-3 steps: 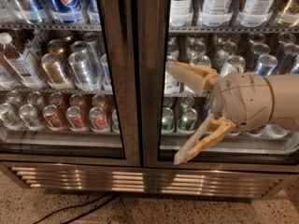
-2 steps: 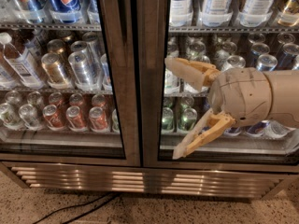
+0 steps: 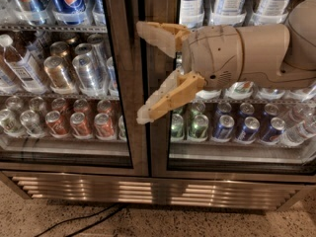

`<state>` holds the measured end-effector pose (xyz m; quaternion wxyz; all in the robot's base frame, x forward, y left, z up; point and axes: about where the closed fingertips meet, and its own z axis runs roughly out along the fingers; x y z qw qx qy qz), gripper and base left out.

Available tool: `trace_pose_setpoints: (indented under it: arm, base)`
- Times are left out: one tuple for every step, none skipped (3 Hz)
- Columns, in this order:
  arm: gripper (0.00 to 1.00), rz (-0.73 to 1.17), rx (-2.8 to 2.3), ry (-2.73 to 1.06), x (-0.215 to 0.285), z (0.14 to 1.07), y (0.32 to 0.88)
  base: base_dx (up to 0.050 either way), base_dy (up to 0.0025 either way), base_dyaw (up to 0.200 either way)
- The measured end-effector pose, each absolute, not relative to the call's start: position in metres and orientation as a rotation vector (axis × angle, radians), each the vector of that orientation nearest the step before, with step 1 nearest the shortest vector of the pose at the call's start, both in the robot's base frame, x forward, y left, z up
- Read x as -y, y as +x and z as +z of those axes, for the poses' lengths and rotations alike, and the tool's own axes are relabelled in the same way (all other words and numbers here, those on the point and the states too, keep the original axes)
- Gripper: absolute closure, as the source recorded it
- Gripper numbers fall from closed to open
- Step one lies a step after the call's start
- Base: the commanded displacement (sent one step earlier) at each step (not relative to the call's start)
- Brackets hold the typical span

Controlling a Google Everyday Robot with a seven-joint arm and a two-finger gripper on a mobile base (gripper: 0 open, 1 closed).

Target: Open left fridge door

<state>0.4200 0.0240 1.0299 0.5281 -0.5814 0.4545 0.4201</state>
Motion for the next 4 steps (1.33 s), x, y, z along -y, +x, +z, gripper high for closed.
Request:
trace_pose_setpoints:
  arm:
    - [0.0,0.999,-1.064,-1.326,-0.0291,1.0324,0.417]
    - [0.0,0.999,-1.064,-1.326,-0.0291,1.0324,0.417]
    - [0.0,0.999,-1.064,-1.326,-0.0291,1.0324,0.417]
    - [0.0,0.999,-1.065,-1.325,-0.0291,1.0324,0.417]
  base:
    - [0.0,0.0,0.0]
    - [0.0,0.00005,0.199]
    - [0.0,0.0001,-0.199]
    - [0.0,0.0,0.0]
